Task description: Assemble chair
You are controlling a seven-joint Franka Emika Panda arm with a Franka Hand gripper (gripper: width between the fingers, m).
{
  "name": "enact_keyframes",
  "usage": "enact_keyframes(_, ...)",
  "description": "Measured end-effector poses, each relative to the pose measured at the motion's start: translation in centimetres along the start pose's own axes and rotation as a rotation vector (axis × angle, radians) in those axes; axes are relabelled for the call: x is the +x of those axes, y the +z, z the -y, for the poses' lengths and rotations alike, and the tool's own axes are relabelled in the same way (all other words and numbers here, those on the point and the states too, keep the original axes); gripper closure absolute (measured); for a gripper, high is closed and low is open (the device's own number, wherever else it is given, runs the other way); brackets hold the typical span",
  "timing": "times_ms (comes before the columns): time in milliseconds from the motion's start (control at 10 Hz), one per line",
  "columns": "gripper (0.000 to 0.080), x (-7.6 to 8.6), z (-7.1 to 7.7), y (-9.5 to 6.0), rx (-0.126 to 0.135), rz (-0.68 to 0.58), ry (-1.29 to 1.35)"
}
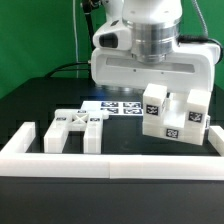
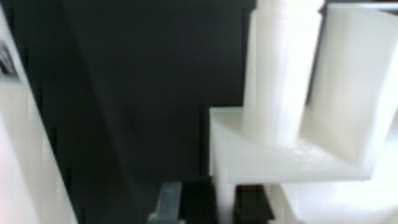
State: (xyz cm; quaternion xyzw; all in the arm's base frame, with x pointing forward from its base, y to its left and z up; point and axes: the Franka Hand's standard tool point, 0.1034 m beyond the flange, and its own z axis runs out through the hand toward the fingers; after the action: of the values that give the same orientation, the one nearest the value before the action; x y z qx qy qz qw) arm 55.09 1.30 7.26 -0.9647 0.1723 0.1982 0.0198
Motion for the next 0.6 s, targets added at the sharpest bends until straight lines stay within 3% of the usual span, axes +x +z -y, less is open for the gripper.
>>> enact_keyframes(300,0.0765,0.0,-1.1,0.3,-0.025,0.172,0.017)
enact_keyframes(600,0.0765,-2.0,-2.1,0.5,-0.045,0.410,0.027)
